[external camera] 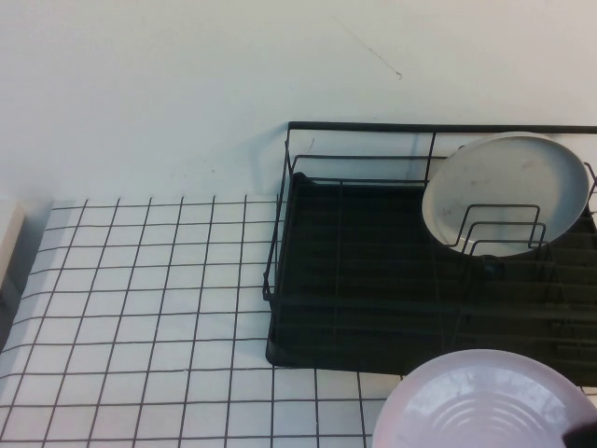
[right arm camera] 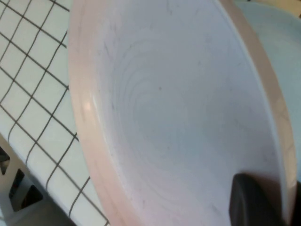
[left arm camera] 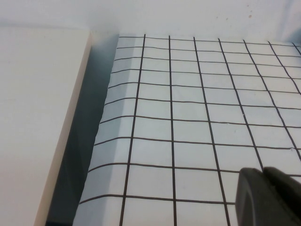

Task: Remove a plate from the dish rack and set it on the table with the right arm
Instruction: Place the plate from the table

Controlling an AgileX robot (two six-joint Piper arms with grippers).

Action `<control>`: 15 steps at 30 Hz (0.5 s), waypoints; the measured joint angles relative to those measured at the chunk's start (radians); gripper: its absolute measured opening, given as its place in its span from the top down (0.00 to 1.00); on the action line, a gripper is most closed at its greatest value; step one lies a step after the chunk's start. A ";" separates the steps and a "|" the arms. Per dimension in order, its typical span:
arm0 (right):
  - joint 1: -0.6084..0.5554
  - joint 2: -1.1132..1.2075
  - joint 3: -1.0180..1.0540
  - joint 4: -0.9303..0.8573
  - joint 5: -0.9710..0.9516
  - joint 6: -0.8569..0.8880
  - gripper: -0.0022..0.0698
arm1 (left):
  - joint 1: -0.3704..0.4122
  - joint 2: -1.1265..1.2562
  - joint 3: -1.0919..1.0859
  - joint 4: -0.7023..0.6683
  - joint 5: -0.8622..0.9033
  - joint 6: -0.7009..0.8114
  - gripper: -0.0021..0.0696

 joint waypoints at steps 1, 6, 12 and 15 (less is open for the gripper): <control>0.000 0.011 0.001 0.007 -0.014 -0.015 0.85 | 0.000 0.000 0.000 0.000 0.000 0.000 0.98; 0.000 0.067 0.001 0.050 -0.073 -0.045 0.68 | 0.000 0.000 0.000 0.000 0.000 0.000 0.98; -0.001 0.130 -0.006 0.058 -0.083 -0.085 0.36 | 0.000 0.000 0.000 0.000 0.000 0.000 0.98; -0.001 0.136 -0.064 -0.020 -0.040 -0.047 0.33 | 0.000 0.000 0.000 0.000 0.000 0.000 0.98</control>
